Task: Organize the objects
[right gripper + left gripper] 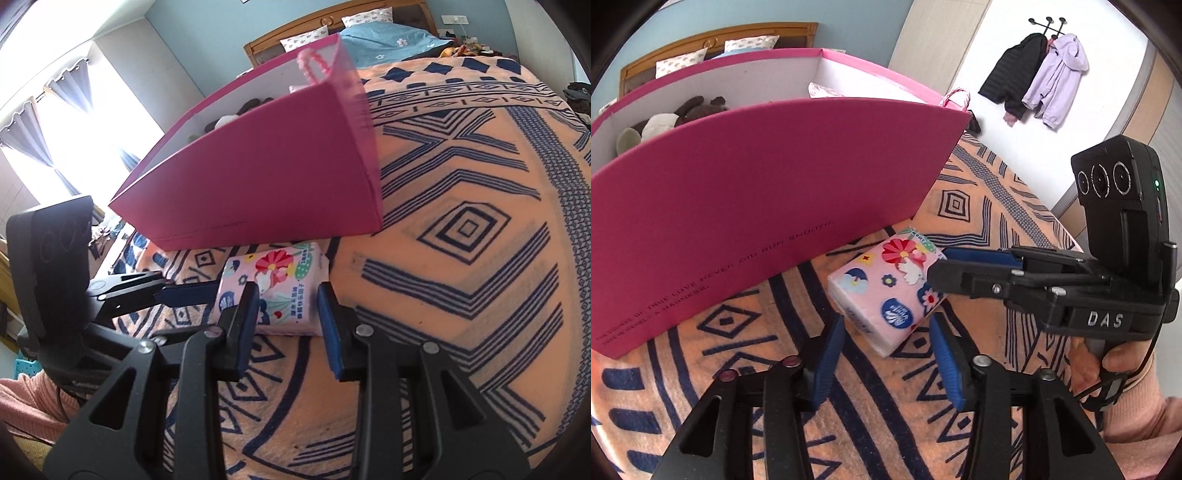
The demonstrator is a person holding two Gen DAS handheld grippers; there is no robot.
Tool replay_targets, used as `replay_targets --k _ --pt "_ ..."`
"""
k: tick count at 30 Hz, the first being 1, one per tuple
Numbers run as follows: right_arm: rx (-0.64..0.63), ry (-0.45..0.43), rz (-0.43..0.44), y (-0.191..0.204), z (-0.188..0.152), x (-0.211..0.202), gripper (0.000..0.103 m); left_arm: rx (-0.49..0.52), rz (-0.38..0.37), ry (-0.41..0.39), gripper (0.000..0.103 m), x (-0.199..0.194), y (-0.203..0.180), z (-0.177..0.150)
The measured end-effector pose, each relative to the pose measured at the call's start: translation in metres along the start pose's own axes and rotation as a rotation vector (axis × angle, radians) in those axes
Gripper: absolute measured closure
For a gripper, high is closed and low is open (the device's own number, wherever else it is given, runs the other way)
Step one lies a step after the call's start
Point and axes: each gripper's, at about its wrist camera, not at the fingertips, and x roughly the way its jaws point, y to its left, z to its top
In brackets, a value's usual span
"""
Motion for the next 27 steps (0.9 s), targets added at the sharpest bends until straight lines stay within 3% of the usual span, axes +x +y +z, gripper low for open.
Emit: replay_targets --k 27 --pt "0.014 0.006 0.003 0.001 -0.003 0.005 0.067 0.019 -0.002 -0.038 0.060 -0.012 -0.004 0.002"
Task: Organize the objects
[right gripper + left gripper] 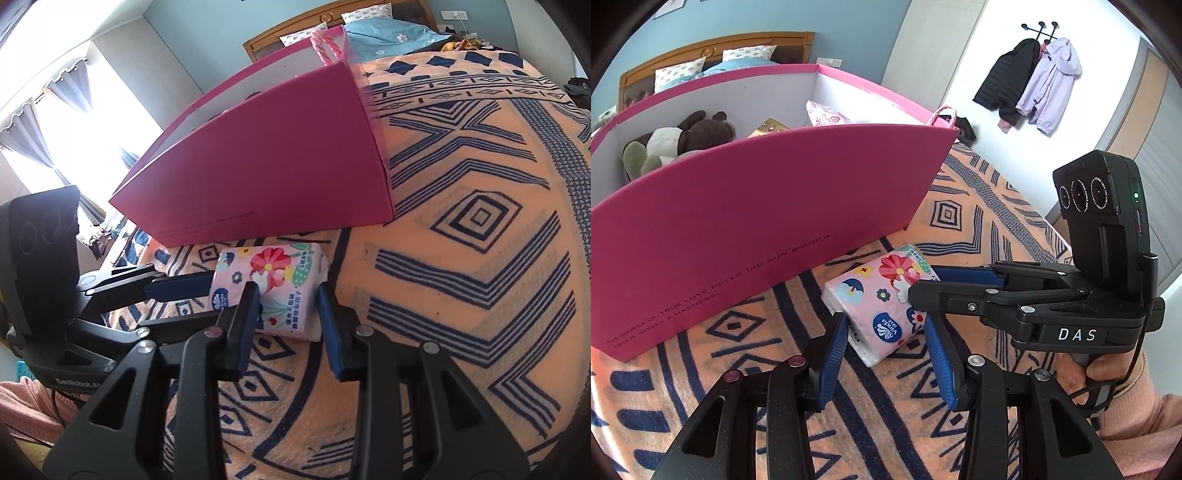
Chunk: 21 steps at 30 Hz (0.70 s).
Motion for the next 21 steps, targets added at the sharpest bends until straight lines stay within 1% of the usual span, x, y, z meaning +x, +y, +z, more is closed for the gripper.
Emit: replay_targets --k 12,21 --pt "0.010 -0.023 0.010 0.002 -0.001 -0.005 0.067 0.024 0.000 -0.031 0.060 -0.011 -0.007 0.000" --pt "-0.010 -0.051 0.010 0.010 0.002 -0.012 0.067 0.025 -0.009 -0.062 0.060 -0.023 -0.010 0.000"
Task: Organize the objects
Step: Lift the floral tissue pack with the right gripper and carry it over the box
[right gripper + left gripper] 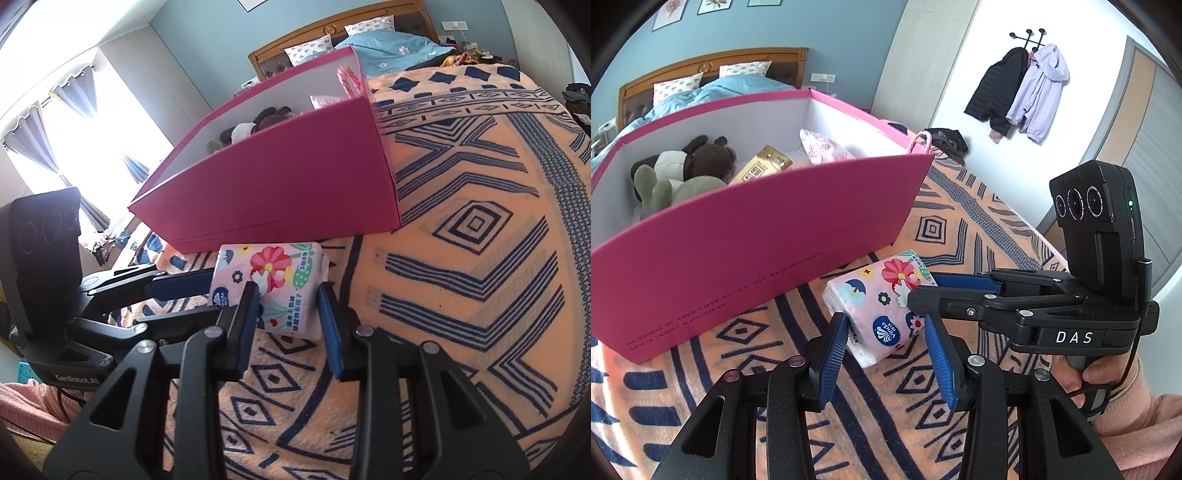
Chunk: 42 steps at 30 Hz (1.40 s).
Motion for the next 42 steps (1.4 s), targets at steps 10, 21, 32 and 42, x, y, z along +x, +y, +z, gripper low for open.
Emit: replay_targets --k 10,21,32,42 --pt "-0.028 -0.029 -0.001 0.009 0.005 -0.010 0.067 0.012 0.002 -0.034 0.060 -0.012 -0.005 0.004" --pt "-0.048 -0.054 0.000 0.014 0.010 -0.017 0.067 0.024 0.005 -0.064 0.060 -0.021 -0.007 0.011" --pt "-0.072 -0.079 0.002 0.022 0.017 -0.024 0.067 0.040 0.018 -0.095 0.060 -0.030 -0.007 0.020" --pt "-0.096 -0.112 -0.003 0.027 0.029 -0.032 0.067 0.061 0.036 -0.126 0.060 -0.036 -0.010 0.032"
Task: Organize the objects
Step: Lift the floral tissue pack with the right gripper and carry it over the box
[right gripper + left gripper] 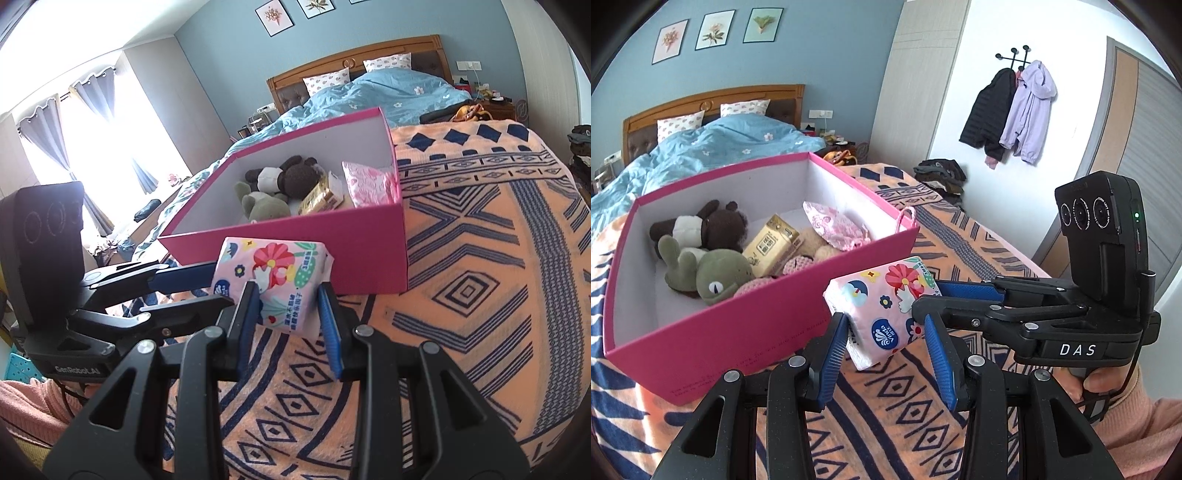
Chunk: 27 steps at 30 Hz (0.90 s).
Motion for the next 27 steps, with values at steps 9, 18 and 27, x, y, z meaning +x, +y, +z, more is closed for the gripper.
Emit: replay_targets --k 9,18,27 --pt "-0.017 -0.023 0.000 0.002 0.011 -0.004 0.067 0.013 0.011 -0.022 0.060 -0.001 0.001 0.012" --pt "-0.021 -0.035 0.001 0.001 0.019 -0.005 0.067 0.016 0.019 -0.029 0.060 0.001 0.003 0.020" --pt "-0.027 -0.044 0.001 0.001 0.028 -0.003 0.067 0.021 0.031 -0.043 0.060 0.002 0.006 0.030"
